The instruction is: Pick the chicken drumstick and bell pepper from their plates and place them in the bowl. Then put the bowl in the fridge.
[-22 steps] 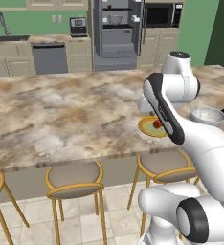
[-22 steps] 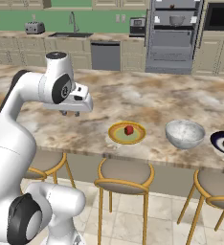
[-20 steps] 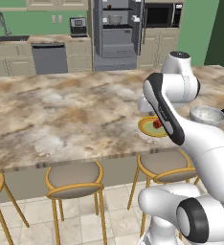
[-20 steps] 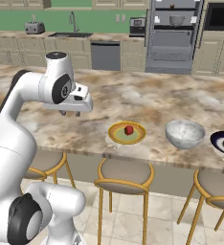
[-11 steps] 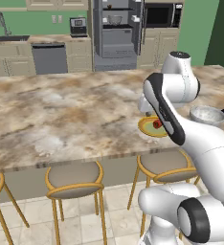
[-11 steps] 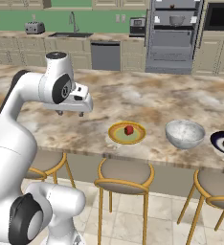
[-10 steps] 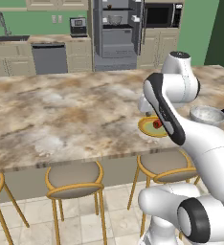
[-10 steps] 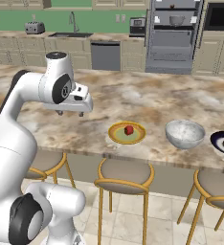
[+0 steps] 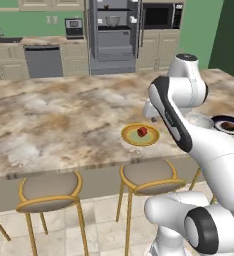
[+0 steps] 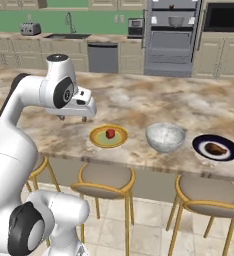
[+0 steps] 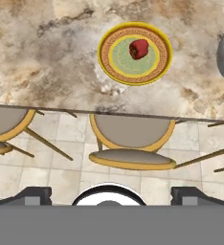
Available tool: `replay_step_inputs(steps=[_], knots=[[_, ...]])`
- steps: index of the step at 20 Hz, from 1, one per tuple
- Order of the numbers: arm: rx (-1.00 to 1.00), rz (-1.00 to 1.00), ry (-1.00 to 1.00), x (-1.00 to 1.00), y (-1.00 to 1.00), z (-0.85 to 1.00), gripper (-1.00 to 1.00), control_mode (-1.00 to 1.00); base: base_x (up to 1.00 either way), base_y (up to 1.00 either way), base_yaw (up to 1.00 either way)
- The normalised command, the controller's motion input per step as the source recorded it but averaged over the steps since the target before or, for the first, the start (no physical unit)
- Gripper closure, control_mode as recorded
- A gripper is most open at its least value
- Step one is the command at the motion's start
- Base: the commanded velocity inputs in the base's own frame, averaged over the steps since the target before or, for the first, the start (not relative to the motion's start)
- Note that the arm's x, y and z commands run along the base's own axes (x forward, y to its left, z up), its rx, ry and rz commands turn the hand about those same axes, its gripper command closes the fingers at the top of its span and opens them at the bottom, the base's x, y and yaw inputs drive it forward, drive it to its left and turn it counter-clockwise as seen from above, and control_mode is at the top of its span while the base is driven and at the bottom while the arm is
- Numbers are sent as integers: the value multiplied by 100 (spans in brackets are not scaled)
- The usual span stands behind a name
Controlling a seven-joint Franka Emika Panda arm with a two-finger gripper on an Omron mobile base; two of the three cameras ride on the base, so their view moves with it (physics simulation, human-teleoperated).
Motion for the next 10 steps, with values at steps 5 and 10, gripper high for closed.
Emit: replay_step_inputs(steps=[5,10], knots=[[0,0,0,0,0,0,-100,100,10,-78,0],[0,0,0,0,0,0,-100,100,31,-66,0]])
